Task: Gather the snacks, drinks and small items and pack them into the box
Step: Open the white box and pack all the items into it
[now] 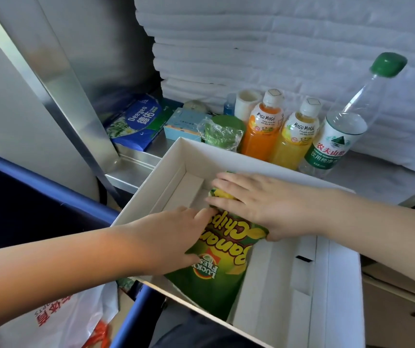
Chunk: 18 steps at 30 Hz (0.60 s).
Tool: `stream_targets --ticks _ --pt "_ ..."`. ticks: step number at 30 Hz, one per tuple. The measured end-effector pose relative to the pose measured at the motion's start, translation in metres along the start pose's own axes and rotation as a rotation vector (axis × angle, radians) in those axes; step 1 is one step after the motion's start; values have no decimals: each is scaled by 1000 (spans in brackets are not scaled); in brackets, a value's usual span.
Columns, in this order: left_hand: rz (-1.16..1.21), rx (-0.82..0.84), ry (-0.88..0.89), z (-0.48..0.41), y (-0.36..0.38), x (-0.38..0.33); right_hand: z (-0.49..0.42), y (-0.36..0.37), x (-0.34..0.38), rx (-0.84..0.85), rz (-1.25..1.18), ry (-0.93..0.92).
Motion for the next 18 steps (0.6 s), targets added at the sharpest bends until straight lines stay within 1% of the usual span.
stream_targets --ticks 4,8,10,12,14,18 --pt "-76 83 -2 1 9 6 -18 6 -1 2 36 -53" --pt "-268 177 53 -1 16 4 -23 14 -1 -10 27 -70" --pt "-358 182 89 -3 14 6 -21 14 -2 -25 15 -64" --pt "-463 139 153 -6 9 8 -18 12 -4 -49 -29 -35" --pt "-492 129 198 -10 7 10 -17 10 -8 -55 -45 3" --pt "-486 244 207 -18 17 17 -17 15 -8 -10 -72 35"
Point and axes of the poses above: each hand's wrist, its own z-axis away from the middle knuckle, its own y-axis out of the palm, x = y × z, the point moved 4 cm from there along -z, towards the middle knuckle, and after that the axes turned 4 degrees about -z, right-handed, at the moved point
